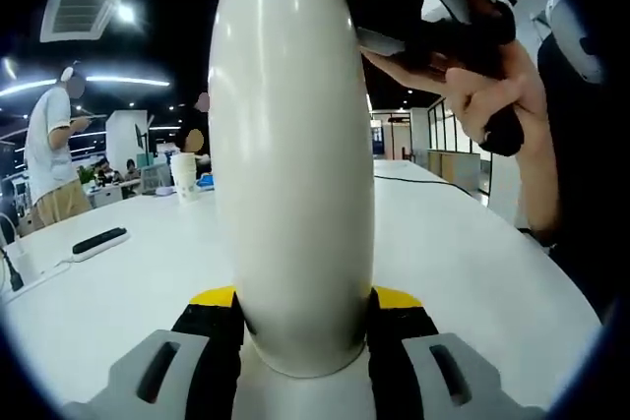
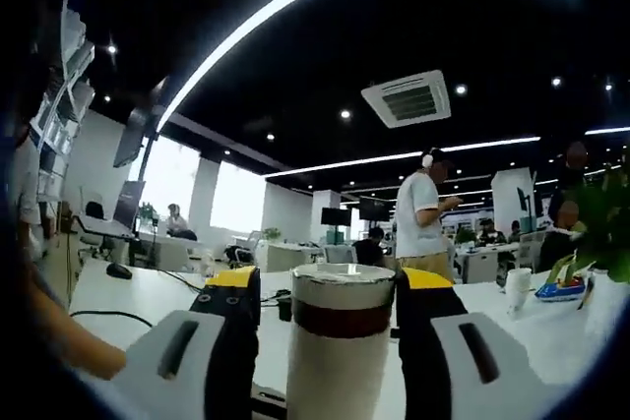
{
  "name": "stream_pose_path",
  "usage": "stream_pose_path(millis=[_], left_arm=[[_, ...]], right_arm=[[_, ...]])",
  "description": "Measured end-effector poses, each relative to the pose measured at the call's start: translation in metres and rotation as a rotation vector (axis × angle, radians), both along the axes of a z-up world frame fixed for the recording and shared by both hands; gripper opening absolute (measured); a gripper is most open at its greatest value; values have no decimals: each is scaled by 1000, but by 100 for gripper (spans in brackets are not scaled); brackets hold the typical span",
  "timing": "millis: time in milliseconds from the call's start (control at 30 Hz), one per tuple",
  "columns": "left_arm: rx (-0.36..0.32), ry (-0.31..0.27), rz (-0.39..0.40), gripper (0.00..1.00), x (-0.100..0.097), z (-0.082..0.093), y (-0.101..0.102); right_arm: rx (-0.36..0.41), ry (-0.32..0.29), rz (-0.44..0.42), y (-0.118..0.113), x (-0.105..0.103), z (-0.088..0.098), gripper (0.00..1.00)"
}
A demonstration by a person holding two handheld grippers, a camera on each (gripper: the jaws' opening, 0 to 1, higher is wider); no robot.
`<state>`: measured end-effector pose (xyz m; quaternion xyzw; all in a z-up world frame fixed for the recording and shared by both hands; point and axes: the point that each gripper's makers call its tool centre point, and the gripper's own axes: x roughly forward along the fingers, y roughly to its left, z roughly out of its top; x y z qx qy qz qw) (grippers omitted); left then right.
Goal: Grasp the water cup twist off the cup lid place the cup lid on the table
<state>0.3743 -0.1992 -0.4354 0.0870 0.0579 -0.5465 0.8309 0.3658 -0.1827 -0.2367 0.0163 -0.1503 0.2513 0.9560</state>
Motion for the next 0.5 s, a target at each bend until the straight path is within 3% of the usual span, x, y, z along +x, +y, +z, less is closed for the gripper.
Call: stream_pose_path(millis=[200, 333, 500], left_arm=[[1, -1, 1, 51, 0, 0, 0], [1, 0, 1, 51, -1, 0, 0], [-1, 5, 4, 51, -1, 0, 0]], right_arm=[[-45, 31, 7, -1, 14, -4, 50], [-82, 14, 48, 3, 11, -3, 47], [-89, 18, 246, 12, 10, -3, 47]])
